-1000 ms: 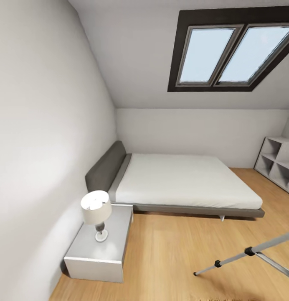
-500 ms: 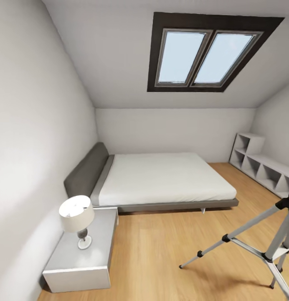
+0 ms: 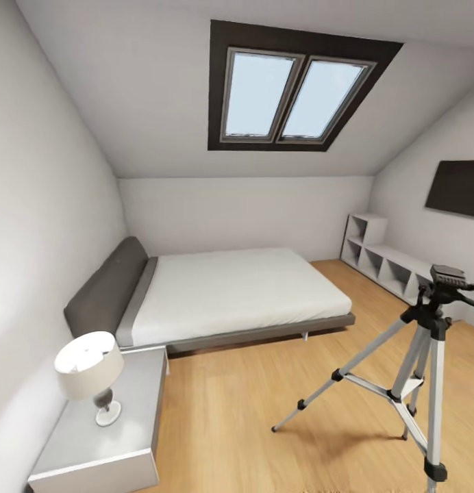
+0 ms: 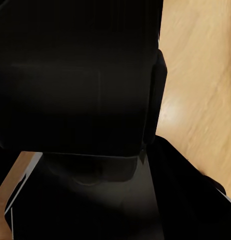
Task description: Attach the digital camera to the camera tripod in the bedroom.
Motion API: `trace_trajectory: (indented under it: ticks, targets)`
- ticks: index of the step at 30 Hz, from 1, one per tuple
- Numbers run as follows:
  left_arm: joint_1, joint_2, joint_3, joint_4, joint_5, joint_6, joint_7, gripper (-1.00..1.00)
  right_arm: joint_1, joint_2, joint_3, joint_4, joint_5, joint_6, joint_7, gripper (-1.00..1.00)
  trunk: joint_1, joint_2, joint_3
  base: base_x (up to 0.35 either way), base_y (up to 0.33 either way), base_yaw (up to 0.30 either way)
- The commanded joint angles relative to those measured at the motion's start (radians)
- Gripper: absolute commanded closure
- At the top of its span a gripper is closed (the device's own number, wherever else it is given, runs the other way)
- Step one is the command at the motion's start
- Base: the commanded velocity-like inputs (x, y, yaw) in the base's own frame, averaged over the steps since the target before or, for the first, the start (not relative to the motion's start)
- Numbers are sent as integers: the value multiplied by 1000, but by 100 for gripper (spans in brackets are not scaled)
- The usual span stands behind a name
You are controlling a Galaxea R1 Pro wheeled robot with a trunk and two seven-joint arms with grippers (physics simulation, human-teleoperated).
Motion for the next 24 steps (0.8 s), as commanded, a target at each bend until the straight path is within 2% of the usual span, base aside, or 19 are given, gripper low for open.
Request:
trace_trajectory:
  ticks: [1,24]
  targets:
    - [0,1,-7,0,5,-2,-1,100,-1,0,-8,2,9,-4,2,-100,0,-1,0,0,0,-297]
    - [0,4,-4,0,6,-2,-1,100,-1,-2,-5,1,9,-3,2,-100,0,-1,0,0,0,-296]
